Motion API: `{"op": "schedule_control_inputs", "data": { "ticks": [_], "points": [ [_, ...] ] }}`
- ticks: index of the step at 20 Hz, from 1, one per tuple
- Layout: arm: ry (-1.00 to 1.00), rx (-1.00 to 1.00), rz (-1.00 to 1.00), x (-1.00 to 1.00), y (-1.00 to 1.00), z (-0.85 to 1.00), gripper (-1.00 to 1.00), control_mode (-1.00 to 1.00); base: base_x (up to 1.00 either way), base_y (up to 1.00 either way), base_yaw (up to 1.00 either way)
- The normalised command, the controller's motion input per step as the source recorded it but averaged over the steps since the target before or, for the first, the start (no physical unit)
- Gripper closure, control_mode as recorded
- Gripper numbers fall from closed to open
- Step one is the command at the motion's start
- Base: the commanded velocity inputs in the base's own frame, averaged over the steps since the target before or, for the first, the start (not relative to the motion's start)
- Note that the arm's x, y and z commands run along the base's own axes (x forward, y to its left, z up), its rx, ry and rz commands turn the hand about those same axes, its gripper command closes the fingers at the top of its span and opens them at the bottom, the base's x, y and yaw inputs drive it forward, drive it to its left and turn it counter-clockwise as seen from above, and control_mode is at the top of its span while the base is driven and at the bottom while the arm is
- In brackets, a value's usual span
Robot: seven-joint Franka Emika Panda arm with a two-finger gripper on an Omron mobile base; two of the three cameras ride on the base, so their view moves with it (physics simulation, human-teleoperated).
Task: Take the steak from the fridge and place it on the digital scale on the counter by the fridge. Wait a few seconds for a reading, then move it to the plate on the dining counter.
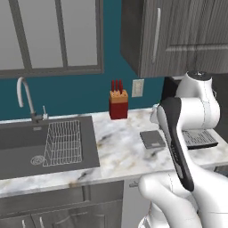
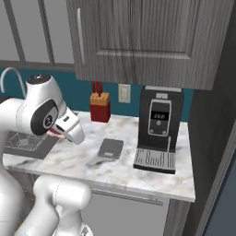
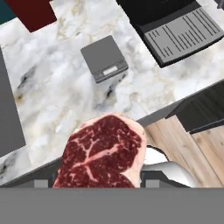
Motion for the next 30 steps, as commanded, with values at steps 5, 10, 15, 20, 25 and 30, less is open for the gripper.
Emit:
{"op": "schedule_control_inputs", "data": {
  "ticks": [5,10,15,20,25,30],
  "points": [
    [0.12,-0.04,-0.02,0.35,-0.07,-0.54,1.0,-1.0,0.0,0.0,0.0],
    [0.07,-0.07,0.0,0.45,-0.39,-0.87,1.0,-1.0,0.0,0.0,0.0],
    [0.0,-0.07,0.0,0.61,-0.3,-0.59,1.0,-1.0,0.0,0.0,0.0],
    [0.0,-0.07,0.0,0.81,-0.03,-0.41,1.0,-1.0,0.0,0.0,0.0],
    [0.0,-0.05,0.0,0.93,-0.03,-0.34,1.0,-1.0,0.0,0.0,0.0],
    [0.02,-0.05,0.0,0.76,-0.16,-0.35,1.0,-1.0,0.0,0.0,0.0]
  ]
}}
